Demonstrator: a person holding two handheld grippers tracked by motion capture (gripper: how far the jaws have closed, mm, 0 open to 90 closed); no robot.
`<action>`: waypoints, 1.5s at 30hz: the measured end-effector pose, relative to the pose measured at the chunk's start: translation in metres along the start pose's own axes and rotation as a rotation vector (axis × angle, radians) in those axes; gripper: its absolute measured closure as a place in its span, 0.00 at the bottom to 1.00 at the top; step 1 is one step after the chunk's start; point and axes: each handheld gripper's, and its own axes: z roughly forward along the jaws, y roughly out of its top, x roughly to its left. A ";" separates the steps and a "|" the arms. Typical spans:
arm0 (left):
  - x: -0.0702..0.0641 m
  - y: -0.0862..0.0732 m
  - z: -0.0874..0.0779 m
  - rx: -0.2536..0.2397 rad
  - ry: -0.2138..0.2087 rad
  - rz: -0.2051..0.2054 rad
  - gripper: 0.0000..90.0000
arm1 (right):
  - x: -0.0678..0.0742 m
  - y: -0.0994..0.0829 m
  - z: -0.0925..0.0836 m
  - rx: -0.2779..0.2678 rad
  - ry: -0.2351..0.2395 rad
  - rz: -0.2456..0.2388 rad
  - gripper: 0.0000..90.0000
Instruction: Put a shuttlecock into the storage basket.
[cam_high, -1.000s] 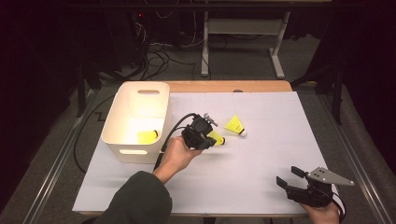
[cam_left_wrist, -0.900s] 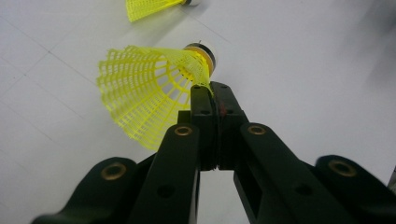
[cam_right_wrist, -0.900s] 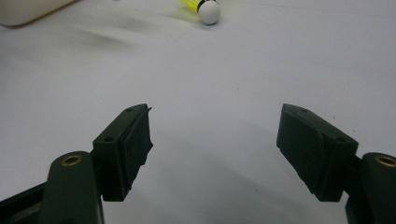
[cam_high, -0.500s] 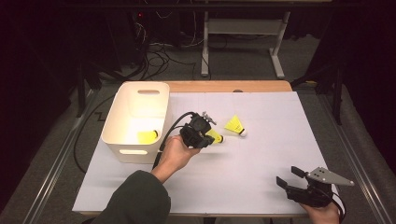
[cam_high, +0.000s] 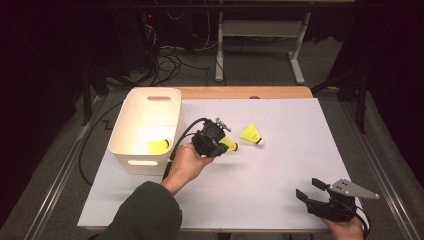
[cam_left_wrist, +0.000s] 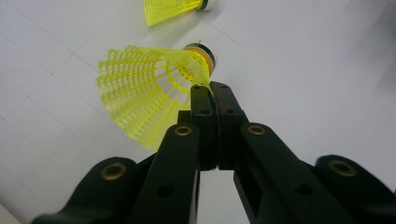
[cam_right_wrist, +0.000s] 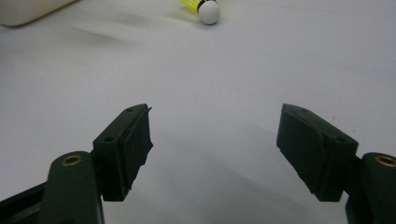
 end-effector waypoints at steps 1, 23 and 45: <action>0.000 0.000 -0.001 -0.001 0.000 0.000 0.99 | 0.000 0.000 0.000 0.000 0.000 -0.001 0.30; 0.005 0.000 -0.009 -0.017 -0.004 -0.028 0.99 | 0.000 0.000 0.000 0.000 -0.001 -0.002 0.30; 0.008 0.004 -0.017 -0.023 0.005 -0.036 0.99 | 0.000 0.000 0.000 0.000 0.000 0.000 0.30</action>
